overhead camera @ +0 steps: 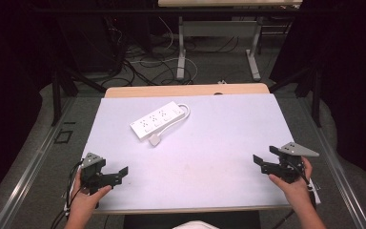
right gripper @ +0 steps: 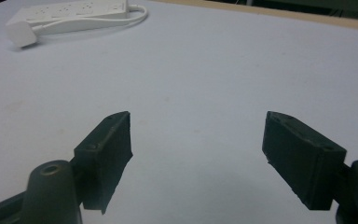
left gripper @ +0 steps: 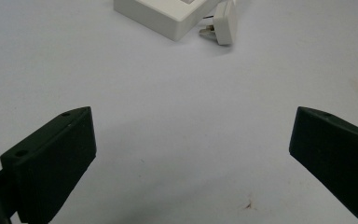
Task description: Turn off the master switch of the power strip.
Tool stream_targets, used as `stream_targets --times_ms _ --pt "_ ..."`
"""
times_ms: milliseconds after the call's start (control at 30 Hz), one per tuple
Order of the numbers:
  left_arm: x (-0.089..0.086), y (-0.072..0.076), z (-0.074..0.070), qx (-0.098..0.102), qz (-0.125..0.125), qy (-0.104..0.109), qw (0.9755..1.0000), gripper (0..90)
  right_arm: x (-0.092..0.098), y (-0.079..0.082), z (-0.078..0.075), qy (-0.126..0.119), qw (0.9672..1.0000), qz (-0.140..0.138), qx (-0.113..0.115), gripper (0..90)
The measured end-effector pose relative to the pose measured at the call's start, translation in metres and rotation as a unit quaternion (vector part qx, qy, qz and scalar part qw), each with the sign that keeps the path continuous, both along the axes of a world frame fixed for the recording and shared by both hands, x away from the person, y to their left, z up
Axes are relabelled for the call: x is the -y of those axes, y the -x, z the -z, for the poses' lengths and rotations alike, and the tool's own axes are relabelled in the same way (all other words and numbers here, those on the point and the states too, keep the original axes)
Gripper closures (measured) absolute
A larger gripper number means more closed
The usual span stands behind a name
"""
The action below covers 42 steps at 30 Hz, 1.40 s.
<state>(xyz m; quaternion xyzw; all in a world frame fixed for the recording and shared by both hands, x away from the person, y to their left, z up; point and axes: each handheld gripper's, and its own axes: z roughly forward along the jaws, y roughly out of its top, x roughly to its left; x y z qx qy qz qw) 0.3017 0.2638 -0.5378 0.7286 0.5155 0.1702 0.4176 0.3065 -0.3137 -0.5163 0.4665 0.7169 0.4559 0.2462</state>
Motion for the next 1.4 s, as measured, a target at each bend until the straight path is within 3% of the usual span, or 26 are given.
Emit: stream_targets --times_ms 300,367,567,667,733,767,933,1067,1400 --pt "-0.002 0.005 -0.001 -0.001 -0.002 -0.009 1.0000 1.2 0.003 0.002 0.018 0.004 0.9996 0.025 -0.007 21.8" --pt "-0.003 0.007 -0.001 0.001 -0.004 -0.009 0.9999 1.2 0.003 0.001 0.021 0.016 0.9997 0.021 0.001 21.8" --pt "0.002 0.008 -0.002 0.012 0.004 -0.026 0.9996 1.2 0.003 0.002 0.024 0.007 0.9998 0.015 -0.015 21.8" --pt "0.004 0.008 -0.003 0.013 0.012 -0.024 0.9996 1.2 0.002 0.002 0.026 0.012 0.9998 0.013 -0.005 21.8" --pt "0.007 0.009 -0.003 0.015 0.014 -0.022 0.9995 1.2 0.003 0.004 0.025 0.017 0.9997 0.010 -0.017 21.8" --pt "0.008 0.009 -0.004 0.014 0.015 -0.022 0.9995 1.2 0.002 0.003 0.027 0.008 0.9999 0.009 -0.010 21.8" --pt "0.015 0.010 -0.008 0.014 0.024 -0.026 0.9993 2.0 0.001 0.003 0.029 0.005 0.9998 0.009 -0.018 21.7" --pt "0.022 0.008 -0.009 0.014 0.029 -0.020 0.9993 2.0 0.000 0.003 0.029 0.009 0.9999 0.006 -0.012 21.7" --pt "0.035 0.005 -0.009 0.005 0.043 -0.030 0.9986 4.6 -0.003 0.003 0.032 0.010 0.9998 0.007 -0.014 21.7"
